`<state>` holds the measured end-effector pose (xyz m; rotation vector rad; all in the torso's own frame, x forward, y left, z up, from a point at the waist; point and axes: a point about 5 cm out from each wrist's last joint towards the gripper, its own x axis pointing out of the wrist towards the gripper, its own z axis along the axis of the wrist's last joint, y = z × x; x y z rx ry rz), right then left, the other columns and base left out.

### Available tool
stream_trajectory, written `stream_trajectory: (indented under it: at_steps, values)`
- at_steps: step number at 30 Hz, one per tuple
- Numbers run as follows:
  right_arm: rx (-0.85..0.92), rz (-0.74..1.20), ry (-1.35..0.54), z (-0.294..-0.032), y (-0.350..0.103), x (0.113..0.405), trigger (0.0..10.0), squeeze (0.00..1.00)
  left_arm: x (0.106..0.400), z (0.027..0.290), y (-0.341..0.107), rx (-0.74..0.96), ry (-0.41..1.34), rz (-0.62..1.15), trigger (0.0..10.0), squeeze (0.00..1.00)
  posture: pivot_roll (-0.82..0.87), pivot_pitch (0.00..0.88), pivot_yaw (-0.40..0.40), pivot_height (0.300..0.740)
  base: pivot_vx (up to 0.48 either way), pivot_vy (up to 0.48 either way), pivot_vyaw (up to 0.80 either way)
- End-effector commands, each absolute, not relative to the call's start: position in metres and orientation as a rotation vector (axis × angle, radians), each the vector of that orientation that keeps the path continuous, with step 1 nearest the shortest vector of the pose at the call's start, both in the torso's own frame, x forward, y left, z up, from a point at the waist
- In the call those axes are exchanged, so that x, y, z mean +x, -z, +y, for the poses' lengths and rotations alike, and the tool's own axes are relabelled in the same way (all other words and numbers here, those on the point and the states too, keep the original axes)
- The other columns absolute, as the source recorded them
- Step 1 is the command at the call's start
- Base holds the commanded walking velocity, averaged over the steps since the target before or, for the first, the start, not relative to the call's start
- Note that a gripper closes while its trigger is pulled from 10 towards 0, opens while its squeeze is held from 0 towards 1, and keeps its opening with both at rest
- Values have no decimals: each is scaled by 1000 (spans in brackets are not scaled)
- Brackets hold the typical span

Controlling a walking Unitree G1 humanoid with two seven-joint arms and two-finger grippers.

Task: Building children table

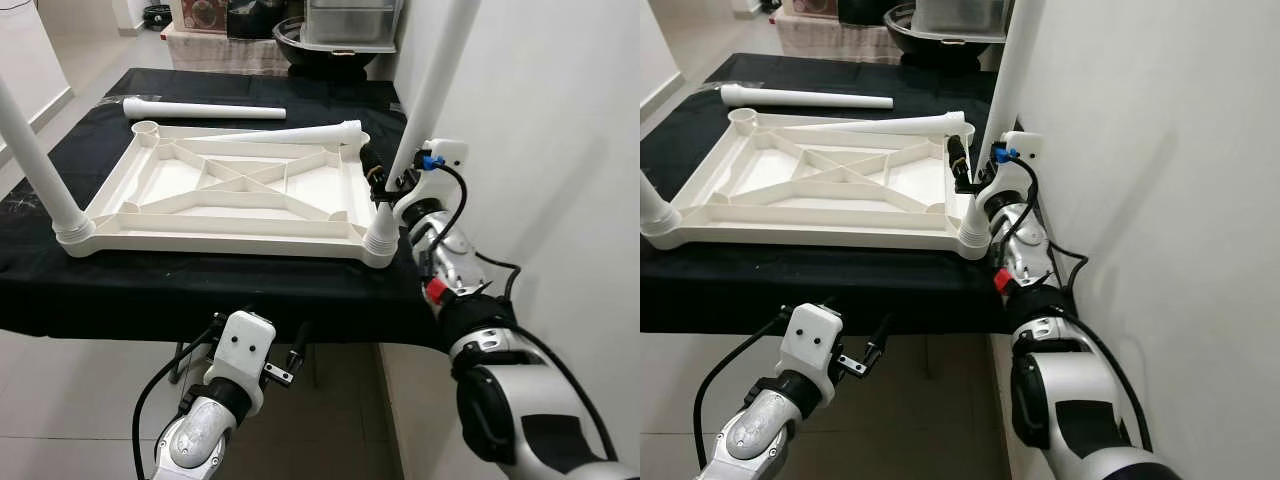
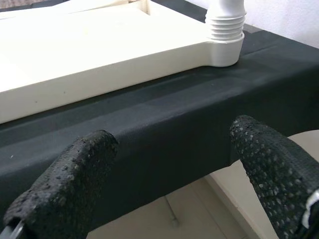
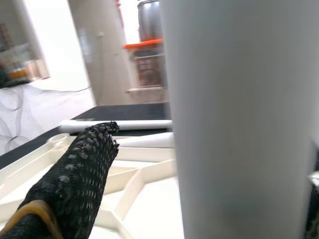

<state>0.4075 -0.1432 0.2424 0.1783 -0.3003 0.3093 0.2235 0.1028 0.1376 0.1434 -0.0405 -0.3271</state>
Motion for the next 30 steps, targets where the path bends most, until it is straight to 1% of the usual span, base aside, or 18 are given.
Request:
stream_trajectory:
  at_steps: [1, 2, 5, 9, 10, 12, 15, 16, 17, 26, 29, 30]
  values:
    - [143, -278, -355, -144, -240, 408, 10000, 0, 221, 101, -134, 148, 335, -27, 10000, 0, 90, 96, -76, 740, 0, 0, 0]
    - [143, -278, -355, -144, -240, 408, 10000, 0, 221, 101, -134, 148, 335, -27, 10000, 0, 90, 96, -76, 740, 0, 0, 0]
    - [71, -278, -399, -143, -240, 408, 10000, 0, 221, 101, -134, 149, 336, -29, 10000, 0, 89, 97, -77, 740, 0, 0, 0]
    - [86, -248, -462, -143, -238, 408, 10000, 0, 220, 100, -133, 147, 339, -25, 10000, 0, 91, 99, -81, 740, 0, 0, 0]
    - [86, -248, -462, -143, -238, 408, 10000, 0, 220, 100, -133, 147, 339, -25, 10000, 0, 91, 99, -81, 740, 0, 0, 0]
    - [29, -242, -443, -147, -238, 409, 10000, 0, 221, 100, -134, 147, 338, -26, 10000, 0, 90, 102, -81, 740, 0, 0, 0]
    - [27, -227, -436, -149, -237, 410, 10000, 0, 220, 100, -134, 148, 337, -24, 10000, 0, 88, 102, -82, 740, 0, 0, 0]
    - [50, -216, -436, -150, -236, 411, 8706, 0, 220, 100, -134, 147, 339, -25, 10000, 0, 88, 102, -82, 740, 0, 0, 0]
    - [79, -203, -431, -152, -235, 411, 0, 0, 220, 100, -134, 147, 340, -25, 10000, 0, 90, 107, -83, 740, 0, 0, 0]
    - [126, -202, -416, -153, -236, 412, 0, 0, 220, 99, -134, 146, 341, -26, 10000, 0, 89, 110, -83, 740, 0, 0, 0]
    - [121, -199, -397, -151, -235, 413, 0, 0, 220, 99, -134, 147, 341, -25, 10000, 0, 89, 110, -83, 740, 0, 0, 0]
    - [91, -196, -369, -150, -234, 413, 0, 0, 221, 99, -134, 149, 343, -25, 10000, 0, 86, 110, -82, 740, 0, 0, 0]
